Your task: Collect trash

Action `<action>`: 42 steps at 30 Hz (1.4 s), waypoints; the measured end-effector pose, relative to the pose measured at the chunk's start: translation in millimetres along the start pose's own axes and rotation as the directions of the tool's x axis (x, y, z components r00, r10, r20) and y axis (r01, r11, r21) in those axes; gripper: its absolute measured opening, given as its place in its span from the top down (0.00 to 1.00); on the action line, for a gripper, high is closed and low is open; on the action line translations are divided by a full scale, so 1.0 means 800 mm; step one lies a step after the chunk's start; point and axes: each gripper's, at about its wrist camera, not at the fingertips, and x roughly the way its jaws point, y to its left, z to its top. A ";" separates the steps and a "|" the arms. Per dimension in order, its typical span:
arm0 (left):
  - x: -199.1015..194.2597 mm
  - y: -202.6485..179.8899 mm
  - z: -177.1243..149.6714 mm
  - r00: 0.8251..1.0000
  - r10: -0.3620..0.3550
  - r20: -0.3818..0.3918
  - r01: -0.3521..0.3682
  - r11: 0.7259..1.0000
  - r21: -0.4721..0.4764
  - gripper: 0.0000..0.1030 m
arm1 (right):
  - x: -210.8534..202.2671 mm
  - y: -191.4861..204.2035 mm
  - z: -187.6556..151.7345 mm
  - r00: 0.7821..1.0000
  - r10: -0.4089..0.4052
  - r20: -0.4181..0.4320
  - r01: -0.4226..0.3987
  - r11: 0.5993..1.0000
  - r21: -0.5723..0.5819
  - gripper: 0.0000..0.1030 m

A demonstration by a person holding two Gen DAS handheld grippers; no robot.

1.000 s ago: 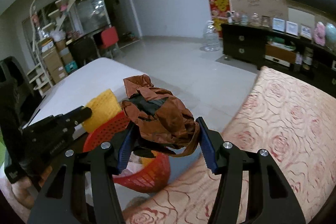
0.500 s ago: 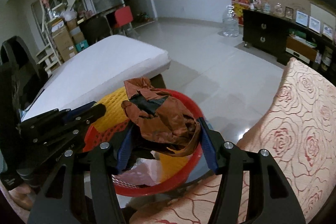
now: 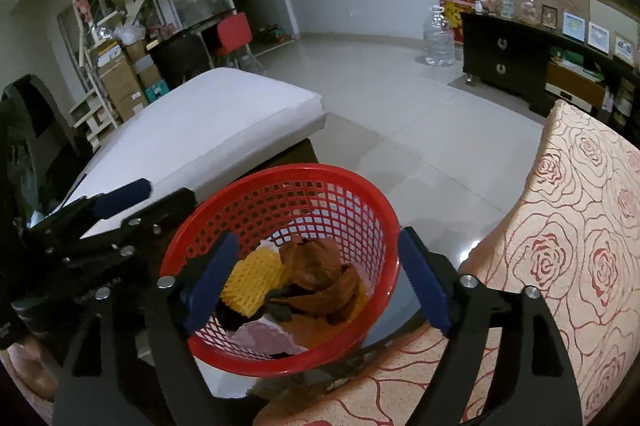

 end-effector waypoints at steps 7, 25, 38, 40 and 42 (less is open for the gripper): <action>-0.023 0.009 0.002 0.997 0.042 0.060 -0.040 0.999 -0.033 0.17 | -0.022 0.002 -0.005 0.998 -0.019 0.059 0.020 1.000 -0.001 0.11; -0.097 -0.003 -0.029 0.975 0.075 0.210 -0.076 0.997 0.000 0.08 | -0.117 0.027 -0.039 0.975 -0.097 0.201 0.102 0.995 -0.015 0.07; -0.121 -0.003 -0.050 0.967 0.047 0.249 -0.043 0.999 -0.021 0.08 | -0.116 0.034 -0.073 0.978 -0.116 0.173 0.120 0.993 -0.013 0.07; -0.123 -0.005 -0.050 0.965 0.043 0.259 -0.040 0.999 -0.018 0.08 | -0.115 0.037 -0.075 0.978 -0.118 0.173 0.122 0.992 -0.017 0.07; -0.123 -0.006 -0.051 0.964 0.035 0.263 -0.032 0.999 -0.018 0.08 | -0.114 0.037 -0.076 0.978 -0.119 0.173 0.124 0.992 -0.020 0.07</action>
